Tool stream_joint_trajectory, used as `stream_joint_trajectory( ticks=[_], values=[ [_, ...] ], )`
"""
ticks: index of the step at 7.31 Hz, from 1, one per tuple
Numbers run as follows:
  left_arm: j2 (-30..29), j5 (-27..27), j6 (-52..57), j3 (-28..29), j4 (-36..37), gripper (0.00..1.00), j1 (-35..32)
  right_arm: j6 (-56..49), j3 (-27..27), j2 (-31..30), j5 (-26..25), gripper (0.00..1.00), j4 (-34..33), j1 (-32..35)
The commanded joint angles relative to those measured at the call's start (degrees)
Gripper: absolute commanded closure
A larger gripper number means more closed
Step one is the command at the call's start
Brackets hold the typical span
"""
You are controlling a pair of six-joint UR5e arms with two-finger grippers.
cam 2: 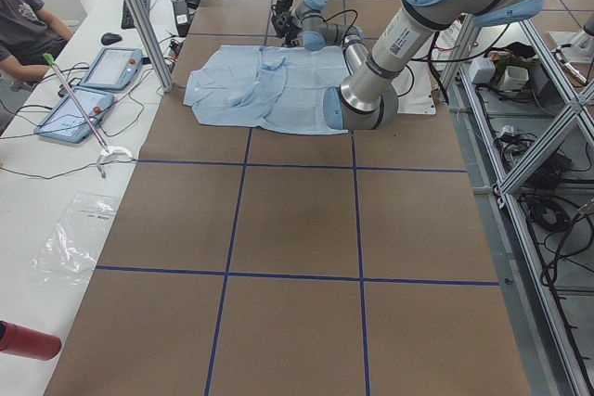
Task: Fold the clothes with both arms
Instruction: 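Lay the sleeve down with the left gripper while the right gripper moves toward the hem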
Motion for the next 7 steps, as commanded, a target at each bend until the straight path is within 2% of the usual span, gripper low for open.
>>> stream_joint_trajectory(
  ticks=[1, 2, 3, 5, 6, 7],
  values=[
    [4.2, -0.5, 3.5, -9.7, 4.0, 0.00, -0.2, 1.8, 0.4, -0.2, -0.4, 0.00, 0.0, -2.5],
    [11.6, -0.7, 9.1, -20.3, 7.3, 0.00, -0.3, 7.5, 1.2, -0.7, -0.9, 0.00, 0.0, -5.5],
    [18.4, -2.6, 12.3, -28.5, 8.0, 0.00, -0.7, 12.3, 3.9, -3.1, -4.1, 0.00, 0.0, -10.5],
    [25.6, -3.4, 19.9, -35.1, 8.2, 0.00, -1.9, 23.1, 10.8, -7.9, -16.6, 0.00, -0.8, -23.4],
    [27.6, -3.5, 22.0, -37.0, 8.2, 0.00, -2.7, 28.1, 13.7, -10.2, -19.7, 0.01, -0.8, -27.8],
    [28.6, -3.6, 22.1, -37.2, 8.2, 0.00, -3.7, 34.0, 13.9, -11.7, -25.5, 0.01, -1.1, -33.3]
  ],
)
